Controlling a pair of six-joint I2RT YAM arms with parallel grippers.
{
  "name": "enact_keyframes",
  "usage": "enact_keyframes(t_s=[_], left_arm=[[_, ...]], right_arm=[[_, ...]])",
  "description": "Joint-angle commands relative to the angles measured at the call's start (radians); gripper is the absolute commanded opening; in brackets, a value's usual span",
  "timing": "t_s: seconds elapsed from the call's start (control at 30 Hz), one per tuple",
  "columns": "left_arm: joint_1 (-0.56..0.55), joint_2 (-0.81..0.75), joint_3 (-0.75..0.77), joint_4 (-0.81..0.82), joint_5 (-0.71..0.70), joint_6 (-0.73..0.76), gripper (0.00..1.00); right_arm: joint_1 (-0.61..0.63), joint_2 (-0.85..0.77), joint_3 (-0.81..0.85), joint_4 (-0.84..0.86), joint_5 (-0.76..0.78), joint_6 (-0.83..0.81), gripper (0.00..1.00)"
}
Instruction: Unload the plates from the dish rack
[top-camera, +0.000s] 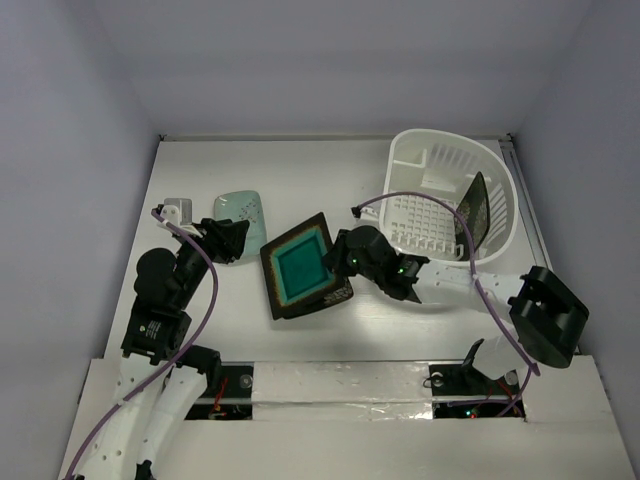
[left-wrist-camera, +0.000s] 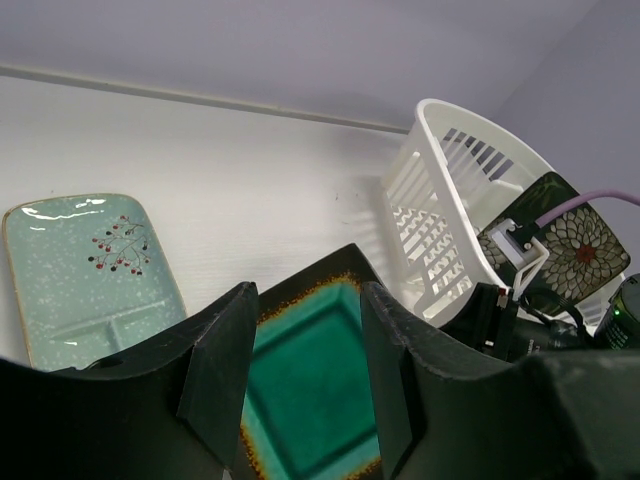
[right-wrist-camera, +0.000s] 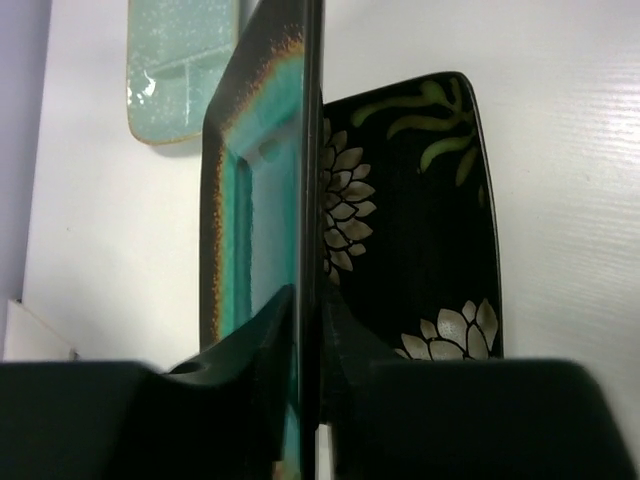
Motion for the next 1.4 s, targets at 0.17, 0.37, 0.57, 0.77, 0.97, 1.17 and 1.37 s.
enact_keyframes(t_s=[0.17,0.37,0.57,0.77,0.97,1.17,1.37], left_arm=[[0.008,-0.005,0.011,0.041,0.011,-0.004,0.42],[0.008,-0.004,0.011,0.041,0.011,-0.006,0.42],[0.008,-0.008,0.011,0.041,0.008,-0.006,0.42],[0.008,-0.009,0.014,0.041,0.011,-0.006,0.42],[0.008,-0.015,0.014,0.041,0.014,-0.004,0.42],[0.008,-0.020,0.014,0.043,0.017,-0.006,0.42],[0.008,-0.032,0.014,0.043,0.020,-0.004,0.42]], right_arm=[[-0.006,0.015,-0.017,0.115,0.073,0.027,0.47],[-0.006,0.044,-0.029,0.099,0.081,0.016,0.57],[-0.006,0.065,-0.006,0.025,0.115,-0.002,0.69],[-0.006,0.059,0.043,-0.070,0.164,-0.033,0.76],[-0.006,0.078,0.116,-0.210,0.233,-0.079,0.79],[0.034,-0.023,0.245,-0.337,0.271,-0.189,0.43],[0.018,-0.217,0.385,-0.533,0.576,-0.306,0.00]])
